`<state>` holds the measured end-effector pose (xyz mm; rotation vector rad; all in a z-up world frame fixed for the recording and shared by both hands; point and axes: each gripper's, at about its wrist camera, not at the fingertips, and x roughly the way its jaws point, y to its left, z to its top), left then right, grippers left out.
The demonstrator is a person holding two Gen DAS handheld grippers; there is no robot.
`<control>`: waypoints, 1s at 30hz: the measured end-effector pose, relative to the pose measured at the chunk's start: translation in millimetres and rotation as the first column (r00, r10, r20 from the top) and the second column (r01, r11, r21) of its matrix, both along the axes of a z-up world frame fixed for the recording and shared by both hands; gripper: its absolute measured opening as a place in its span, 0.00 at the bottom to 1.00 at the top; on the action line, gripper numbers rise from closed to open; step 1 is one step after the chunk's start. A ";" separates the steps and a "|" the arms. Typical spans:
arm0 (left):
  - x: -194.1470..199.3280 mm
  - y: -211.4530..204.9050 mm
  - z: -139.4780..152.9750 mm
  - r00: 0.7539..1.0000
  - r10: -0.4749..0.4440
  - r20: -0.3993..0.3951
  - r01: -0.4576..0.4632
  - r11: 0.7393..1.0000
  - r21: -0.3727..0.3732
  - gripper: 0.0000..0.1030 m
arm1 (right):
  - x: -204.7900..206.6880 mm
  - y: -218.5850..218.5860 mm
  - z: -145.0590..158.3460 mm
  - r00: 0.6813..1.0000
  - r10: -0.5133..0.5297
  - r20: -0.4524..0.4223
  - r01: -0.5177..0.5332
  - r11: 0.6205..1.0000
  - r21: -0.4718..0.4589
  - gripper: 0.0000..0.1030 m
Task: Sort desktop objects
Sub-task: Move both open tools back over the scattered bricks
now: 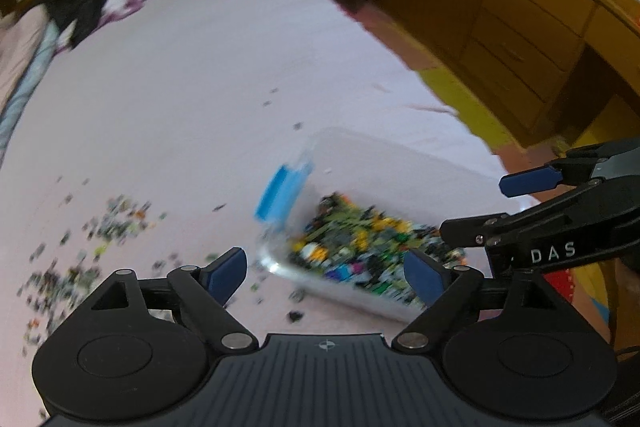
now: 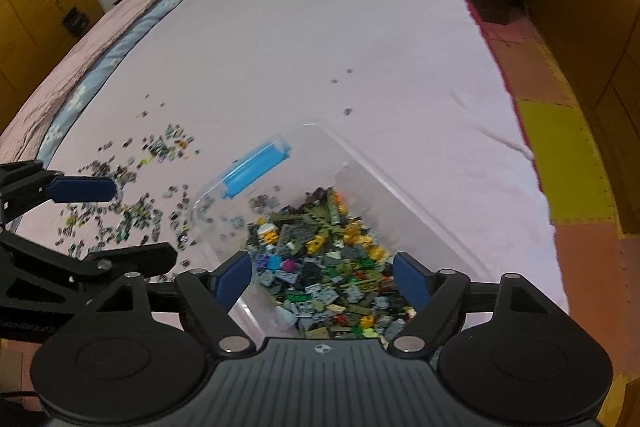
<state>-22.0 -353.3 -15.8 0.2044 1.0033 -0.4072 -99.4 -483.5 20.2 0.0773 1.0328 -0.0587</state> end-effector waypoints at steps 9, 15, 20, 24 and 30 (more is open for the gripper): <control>-15.1 85.9 -2.6 0.973 0.230 -0.032 -0.229 0.973 0.018 0.88 | 22.4 59.0 -10.5 0.992 0.117 -0.049 -0.118 0.993 0.001 0.81; -12.8 155.1 -15.4 0.937 0.342 -0.076 -0.343 0.939 0.001 0.88 | 32.6 101.6 -16.3 0.986 0.138 -0.089 -0.141 0.989 -0.031 0.81; -4.8 218.2 -27.9 0.927 0.356 -0.115 -0.359 0.933 -0.007 0.88 | 42.6 145.8 -27.6 0.986 0.110 -0.122 -0.119 0.990 -0.069 0.81; 4.6 272.6 -38.0 0.927 0.353 -0.124 -0.355 0.935 0.000 0.88 | 51.9 198.6 -38.0 0.984 0.110 -0.139 -0.126 0.986 -0.109 0.81; 13.3 359.5 -66.1 0.910 0.392 -0.139 -0.384 0.920 0.078 0.88 | 65.0 286.5 -60.7 0.974 0.166 -0.151 -0.188 0.971 -0.145 0.81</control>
